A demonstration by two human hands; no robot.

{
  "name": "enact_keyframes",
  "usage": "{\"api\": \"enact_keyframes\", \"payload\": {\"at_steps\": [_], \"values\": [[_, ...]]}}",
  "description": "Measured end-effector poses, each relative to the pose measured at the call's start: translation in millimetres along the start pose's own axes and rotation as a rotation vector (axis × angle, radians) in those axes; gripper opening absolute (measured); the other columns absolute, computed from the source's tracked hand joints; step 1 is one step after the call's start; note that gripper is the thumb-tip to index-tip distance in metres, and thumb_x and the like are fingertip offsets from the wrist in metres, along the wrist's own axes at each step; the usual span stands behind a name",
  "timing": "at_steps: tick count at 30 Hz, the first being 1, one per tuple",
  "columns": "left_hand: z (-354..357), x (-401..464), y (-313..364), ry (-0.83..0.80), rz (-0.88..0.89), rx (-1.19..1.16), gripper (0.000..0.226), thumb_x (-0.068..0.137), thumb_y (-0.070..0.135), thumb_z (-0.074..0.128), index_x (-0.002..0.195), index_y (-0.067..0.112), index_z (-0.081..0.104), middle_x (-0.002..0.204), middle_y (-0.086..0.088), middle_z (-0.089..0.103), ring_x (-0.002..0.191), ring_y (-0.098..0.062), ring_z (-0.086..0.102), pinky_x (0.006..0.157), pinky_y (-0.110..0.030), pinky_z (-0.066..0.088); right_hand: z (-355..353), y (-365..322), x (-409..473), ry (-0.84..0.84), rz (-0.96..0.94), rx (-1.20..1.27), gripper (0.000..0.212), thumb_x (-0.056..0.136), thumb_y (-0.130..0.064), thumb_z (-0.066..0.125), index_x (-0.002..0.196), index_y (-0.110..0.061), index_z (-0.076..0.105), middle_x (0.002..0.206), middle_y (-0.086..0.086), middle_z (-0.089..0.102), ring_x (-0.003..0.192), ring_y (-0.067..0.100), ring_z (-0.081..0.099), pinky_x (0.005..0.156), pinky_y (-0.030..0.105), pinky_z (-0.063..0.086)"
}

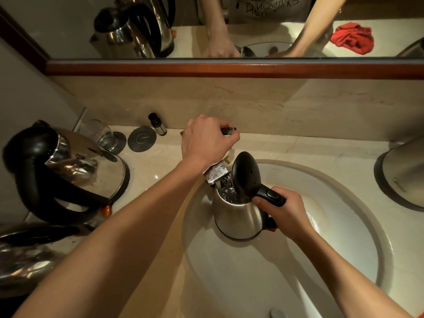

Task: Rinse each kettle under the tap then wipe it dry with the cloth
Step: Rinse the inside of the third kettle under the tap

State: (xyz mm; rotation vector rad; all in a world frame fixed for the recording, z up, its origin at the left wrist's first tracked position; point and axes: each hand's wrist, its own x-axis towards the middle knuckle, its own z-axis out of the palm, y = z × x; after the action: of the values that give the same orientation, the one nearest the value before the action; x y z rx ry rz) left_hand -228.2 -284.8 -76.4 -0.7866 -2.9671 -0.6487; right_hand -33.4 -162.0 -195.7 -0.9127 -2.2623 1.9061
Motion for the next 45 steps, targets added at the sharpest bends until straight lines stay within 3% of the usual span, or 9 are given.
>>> {"api": "enact_keyframes", "payload": {"at_steps": [8, 11, 15, 18, 22, 27, 34, 39, 45], "values": [[-2, -2, 0, 0.001, -0.007, -0.049, 0.028, 0.08, 0.044, 0.059, 0.094, 0.03, 0.079, 0.084, 0.006, 0.073, 0.092, -0.018, 0.059, 0.085, -0.031, 0.043, -1, -4, -3, 0.001, -0.022, -0.044, 0.048, 0.069, -0.052, 0.084, 0.069, -0.009, 0.063, 0.064, 0.019, 0.057, 0.056, 0.039, 0.058, 0.053, 0.054, 0.052], [-3, -3, -1, -0.009, -0.013, -0.091, 0.029, 0.073, 0.043, 0.058, 0.086, 0.029, 0.079, 0.078, 0.006, 0.073, 0.085, -0.019, 0.061, 0.081, -0.032, 0.049, 0, 0, -3, 0.002, -0.026, -0.032, 0.043, 0.077, -0.039, 0.088, 0.071, -0.006, 0.061, 0.065, 0.021, 0.056, 0.055, 0.029, 0.055, 0.053, 0.05, 0.051], [-5, -4, -2, -0.013, -0.002, -0.118, 0.031, 0.069, 0.042, 0.056, 0.085, 0.027, 0.079, 0.083, 0.008, 0.073, 0.087, -0.016, 0.06, 0.074, -0.029, 0.043, 3, 1, -7, -0.005, -0.03, 0.008, 0.051, 0.066, -0.052, 0.086, 0.066, -0.01, 0.059, 0.063, 0.021, 0.054, 0.055, 0.024, 0.053, 0.056, 0.039, 0.048], [-6, -5, -2, -0.03, 0.012, -0.119, 0.03, 0.07, 0.04, 0.056, 0.086, 0.026, 0.078, 0.087, 0.009, 0.073, 0.088, -0.015, 0.058, 0.074, -0.028, 0.041, 2, 2, -8, 0.0, -0.049, -0.011, 0.039, 0.076, -0.032, 0.09, 0.065, -0.011, 0.06, 0.062, 0.018, 0.055, 0.056, 0.019, 0.055, 0.057, 0.037, 0.049], [-10, -6, -4, -0.099, 0.09, -0.066, 0.039, 0.076, 0.043, 0.05, 0.101, 0.026, 0.076, 0.1, 0.004, 0.074, 0.1, -0.018, 0.059, 0.088, -0.032, 0.041, 3, 5, -8, 0.018, -0.084, -0.006, 0.045, 0.076, -0.027, 0.091, 0.064, -0.002, 0.056, 0.056, 0.008, 0.046, 0.055, 0.015, 0.047, 0.056, 0.031, 0.042], [-15, -25, -12, -0.238, 0.361, 0.056, 0.063, 0.086, 0.063, 0.046, 0.139, 0.03, 0.054, 0.143, 0.005, 0.054, 0.135, -0.018, 0.042, 0.118, -0.051, 0.014, 1, 6, -12, 0.075, -0.217, -0.029, 0.058, 0.066, -0.055, 0.081, 0.057, -0.004, 0.055, 0.055, 0.015, 0.047, 0.052, 0.017, 0.04, 0.054, 0.028, 0.033], [-19, -54, -11, -0.326, 0.616, 0.178, 0.068, 0.079, 0.069, 0.057, 0.138, 0.035, 0.056, 0.154, 0.002, 0.041, 0.15, -0.028, 0.015, 0.121, -0.054, 0.0, -8, 2, -26, 0.128, -0.229, 0.017, 0.065, 0.062, -0.057, 0.086, 0.052, -0.009, 0.043, 0.051, 0.011, 0.037, 0.052, 0.01, 0.03, 0.051, 0.028, 0.026], [-26, -69, 13, -0.268, 0.694, 0.084, 0.079, 0.076, 0.067, 0.067, 0.14, 0.023, 0.055, 0.144, 0.007, 0.053, 0.144, -0.019, 0.032, 0.119, -0.054, 0.016, -40, -15, -51, 0.159, -0.227, -0.04, 0.059, 0.061, -0.056, 0.084, 0.052, -0.009, 0.05, 0.052, 0.013, 0.045, 0.048, 0.008, 0.036, 0.049, 0.025, 0.03], [-51, -84, 62, -0.19, 0.654, -0.215, 0.08, 0.071, 0.061, 0.076, 0.138, 0.021, 0.056, 0.139, 0.012, 0.055, 0.137, -0.013, 0.04, 0.112, -0.051, 0.03, -86, -48, -88, 0.211, -0.155, 0.099, 0.05, 0.049, -0.054, 0.085, 0.053, -0.015, 0.054, 0.05, -0.007, 0.04, 0.052, 0.014, 0.04, 0.054, 0.031, 0.035]]}}
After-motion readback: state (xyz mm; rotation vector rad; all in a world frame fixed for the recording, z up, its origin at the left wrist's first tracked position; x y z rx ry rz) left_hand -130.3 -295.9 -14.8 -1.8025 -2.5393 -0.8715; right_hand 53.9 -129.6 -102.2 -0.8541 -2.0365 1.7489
